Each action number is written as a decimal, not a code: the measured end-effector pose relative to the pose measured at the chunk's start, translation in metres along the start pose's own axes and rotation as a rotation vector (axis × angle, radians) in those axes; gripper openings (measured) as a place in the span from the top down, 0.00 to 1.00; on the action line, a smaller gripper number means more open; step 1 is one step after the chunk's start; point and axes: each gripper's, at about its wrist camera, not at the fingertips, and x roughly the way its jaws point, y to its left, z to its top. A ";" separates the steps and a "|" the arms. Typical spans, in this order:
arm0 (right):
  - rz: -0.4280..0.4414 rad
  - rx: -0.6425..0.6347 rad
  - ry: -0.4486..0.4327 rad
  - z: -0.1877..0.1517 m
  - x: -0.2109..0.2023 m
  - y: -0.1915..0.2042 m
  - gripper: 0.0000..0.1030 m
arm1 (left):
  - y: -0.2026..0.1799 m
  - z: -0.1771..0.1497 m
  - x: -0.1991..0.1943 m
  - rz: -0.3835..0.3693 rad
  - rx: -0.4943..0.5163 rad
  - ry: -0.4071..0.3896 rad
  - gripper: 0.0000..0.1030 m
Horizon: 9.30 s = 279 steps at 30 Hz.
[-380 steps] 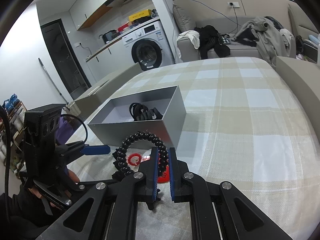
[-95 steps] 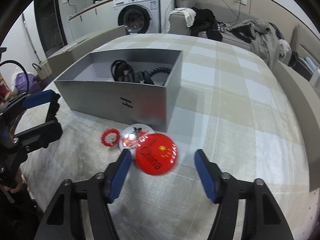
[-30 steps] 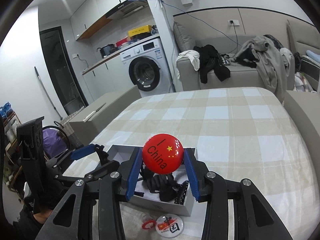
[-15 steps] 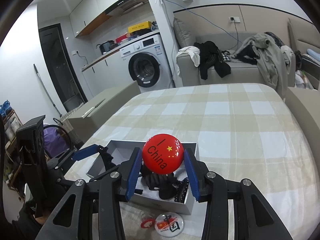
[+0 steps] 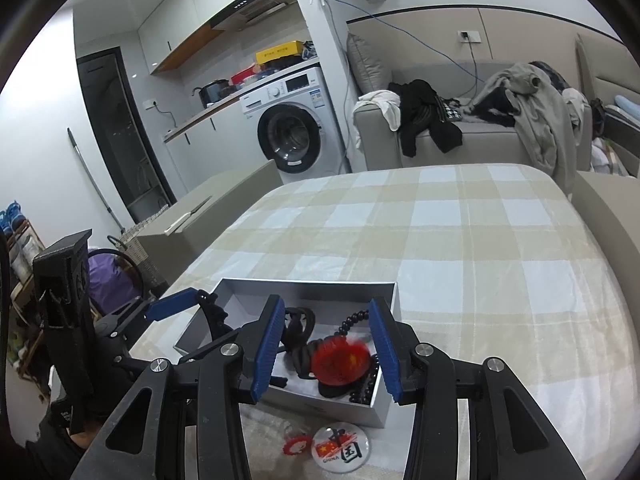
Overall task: Organize jewelry
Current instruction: 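Carry the black clip and red badge into the grey box and open both tools, then withdraw both open tools from the box, then grasp the white China badge with the right tool, then grasp the clear plastic ring with red clip using the left tool while the right tool holds the badge, then carry the clear ring and white badge into the grey box and open both tools, then withdraw both open tools from the box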
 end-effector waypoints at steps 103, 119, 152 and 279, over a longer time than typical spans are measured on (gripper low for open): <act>-0.216 -0.213 0.356 -0.075 0.034 -0.003 0.06 | -0.022 -0.050 -0.023 -0.061 -0.009 0.059 0.01; -0.192 -0.236 0.352 -0.075 0.031 0.003 0.22 | -0.022 -0.050 -0.022 -0.060 -0.006 0.058 0.01; -0.112 -0.238 0.297 -0.072 0.008 0.006 0.60 | -0.029 -0.050 -0.019 -0.053 0.027 0.082 0.01; 0.073 -0.002 -0.024 -0.027 -0.020 -0.025 0.00 | 0.015 -0.008 -0.039 -0.005 -0.066 -0.124 0.01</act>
